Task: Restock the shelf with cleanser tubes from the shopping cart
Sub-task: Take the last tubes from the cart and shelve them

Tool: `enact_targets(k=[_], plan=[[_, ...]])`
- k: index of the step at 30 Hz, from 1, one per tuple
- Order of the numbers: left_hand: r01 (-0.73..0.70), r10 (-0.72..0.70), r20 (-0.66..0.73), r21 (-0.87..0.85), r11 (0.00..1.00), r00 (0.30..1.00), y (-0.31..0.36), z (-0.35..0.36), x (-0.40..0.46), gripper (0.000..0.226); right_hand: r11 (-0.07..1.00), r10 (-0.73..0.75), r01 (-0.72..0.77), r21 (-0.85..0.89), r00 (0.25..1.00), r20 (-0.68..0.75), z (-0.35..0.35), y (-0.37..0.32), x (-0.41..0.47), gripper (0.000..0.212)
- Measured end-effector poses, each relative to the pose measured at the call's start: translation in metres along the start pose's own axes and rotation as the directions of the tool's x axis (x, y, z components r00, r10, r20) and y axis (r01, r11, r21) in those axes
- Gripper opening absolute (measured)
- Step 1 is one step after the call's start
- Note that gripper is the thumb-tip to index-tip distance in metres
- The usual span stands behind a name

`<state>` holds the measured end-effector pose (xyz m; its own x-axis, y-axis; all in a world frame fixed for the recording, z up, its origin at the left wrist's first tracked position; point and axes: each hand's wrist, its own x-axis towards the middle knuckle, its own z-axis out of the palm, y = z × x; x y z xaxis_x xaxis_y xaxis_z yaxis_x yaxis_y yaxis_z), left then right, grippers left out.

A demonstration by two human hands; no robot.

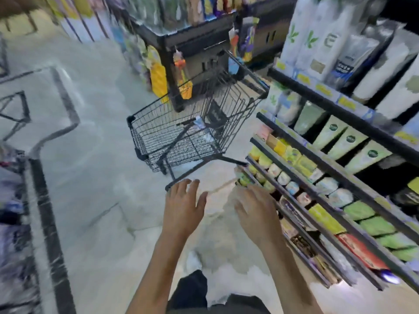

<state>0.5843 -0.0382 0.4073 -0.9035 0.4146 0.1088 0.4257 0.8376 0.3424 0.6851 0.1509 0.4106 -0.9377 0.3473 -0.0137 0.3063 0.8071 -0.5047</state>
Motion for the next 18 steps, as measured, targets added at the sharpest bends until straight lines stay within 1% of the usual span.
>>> enact_targets(k=[4,7,9,11,14,18], plan=[[0.070,-0.071,-0.029,-0.018,0.997,0.997,-0.042,-0.010,0.013,0.054,0.998,-0.041,0.040,0.042,0.999,0.028,0.022,-0.032,0.032,0.045],[0.101,-0.103,-0.056,-0.040,0.994,0.993,-0.065,-0.019,0.031,0.052,0.998,-0.041,0.038,0.057,0.998,0.050,0.031,-0.057,0.055,0.047],[0.097,-0.099,-0.065,-0.042,0.994,0.993,-0.081,-0.022,0.046,0.045,0.997,-0.050,0.047,0.064,0.997,0.056,0.038,-0.069,0.073,0.048],[0.085,-0.087,-0.047,-0.041,0.996,0.995,-0.096,-0.024,0.064,0.040,0.996,-0.047,0.042,0.076,0.997,0.055,0.044,-0.079,0.091,0.048],[0.080,-0.080,0.001,-0.048,0.996,0.997,-0.111,-0.028,0.090,0.040,0.996,-0.011,0.007,0.085,0.999,0.050,0.049,-0.091,0.115,0.049],[0.072,-0.070,0.028,-0.058,0.996,0.997,-0.126,-0.019,0.119,0.040,0.997,0.033,-0.038,0.073,0.998,0.060,0.056,-0.094,0.141,0.053]])
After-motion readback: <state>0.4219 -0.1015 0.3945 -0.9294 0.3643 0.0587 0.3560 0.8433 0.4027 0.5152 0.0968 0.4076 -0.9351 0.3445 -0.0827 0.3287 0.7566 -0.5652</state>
